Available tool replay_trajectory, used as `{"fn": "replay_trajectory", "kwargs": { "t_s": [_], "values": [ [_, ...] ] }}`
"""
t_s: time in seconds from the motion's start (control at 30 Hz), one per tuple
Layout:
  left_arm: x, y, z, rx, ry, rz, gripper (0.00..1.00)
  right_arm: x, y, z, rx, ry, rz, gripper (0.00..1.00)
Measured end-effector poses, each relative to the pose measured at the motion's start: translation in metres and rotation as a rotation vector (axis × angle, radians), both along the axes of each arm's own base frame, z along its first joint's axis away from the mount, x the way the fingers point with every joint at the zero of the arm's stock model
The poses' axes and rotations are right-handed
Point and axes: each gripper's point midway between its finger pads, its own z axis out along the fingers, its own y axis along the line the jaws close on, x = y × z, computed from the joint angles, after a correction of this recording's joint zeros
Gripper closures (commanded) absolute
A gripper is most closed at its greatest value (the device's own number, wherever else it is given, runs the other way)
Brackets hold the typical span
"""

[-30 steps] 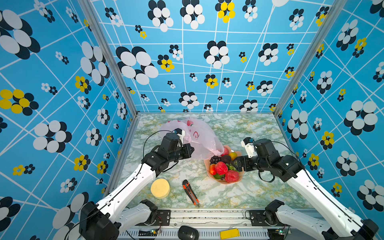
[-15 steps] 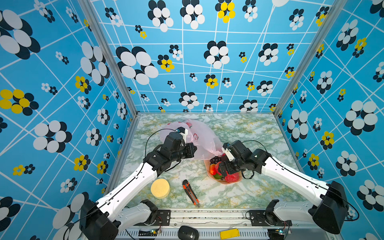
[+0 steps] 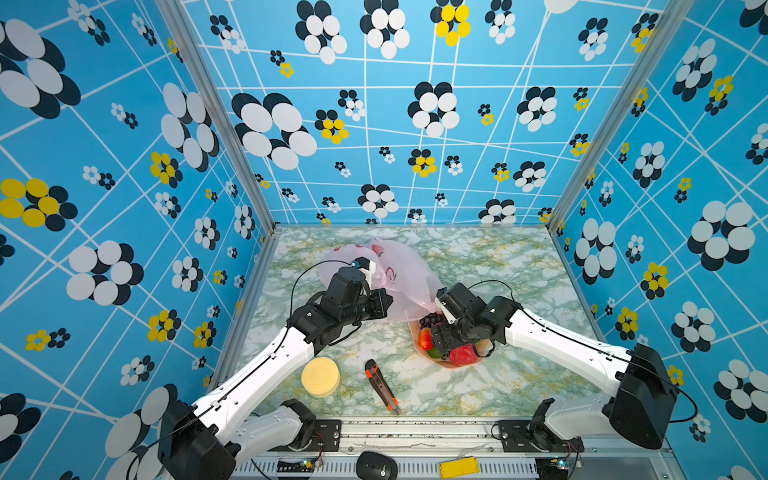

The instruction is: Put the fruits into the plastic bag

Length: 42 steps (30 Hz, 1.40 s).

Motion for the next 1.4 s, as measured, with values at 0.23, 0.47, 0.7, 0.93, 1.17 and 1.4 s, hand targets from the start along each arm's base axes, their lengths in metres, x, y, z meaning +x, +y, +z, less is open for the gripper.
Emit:
{"fn": "replay_trajectory", "kwargs": {
  "t_s": [0.23,0.47,0.7,0.93,1.17,1.4],
  "values": [
    [-0.002,0.001,-0.003,0.002,0.003,0.0,1.0,0.004,0.004,-0.009,-0.004,0.017,-0.024,0.27],
    [-0.002,0.002,-0.002,0.001,0.002,0.0,1.0,0.009,0.009,-0.003,0.015,0.012,-0.043,0.42],
    [-0.004,0.003,-0.001,-0.003,-0.003,0.0,1.0,0.007,0.01,0.03,0.111,-0.044,-0.074,0.47],
    [-0.007,0.003,-0.004,-0.004,0.002,-0.007,1.0,0.0,0.024,0.077,0.339,-0.061,-0.127,0.48],
    [-0.009,0.0,-0.004,-0.021,-0.004,-0.023,1.0,-0.001,0.055,0.107,0.559,-0.017,-0.173,0.48],
    [-0.01,-0.003,0.002,-0.043,-0.017,-0.041,1.0,-0.017,0.081,0.114,0.627,0.023,-0.15,0.48]
  ]
}}
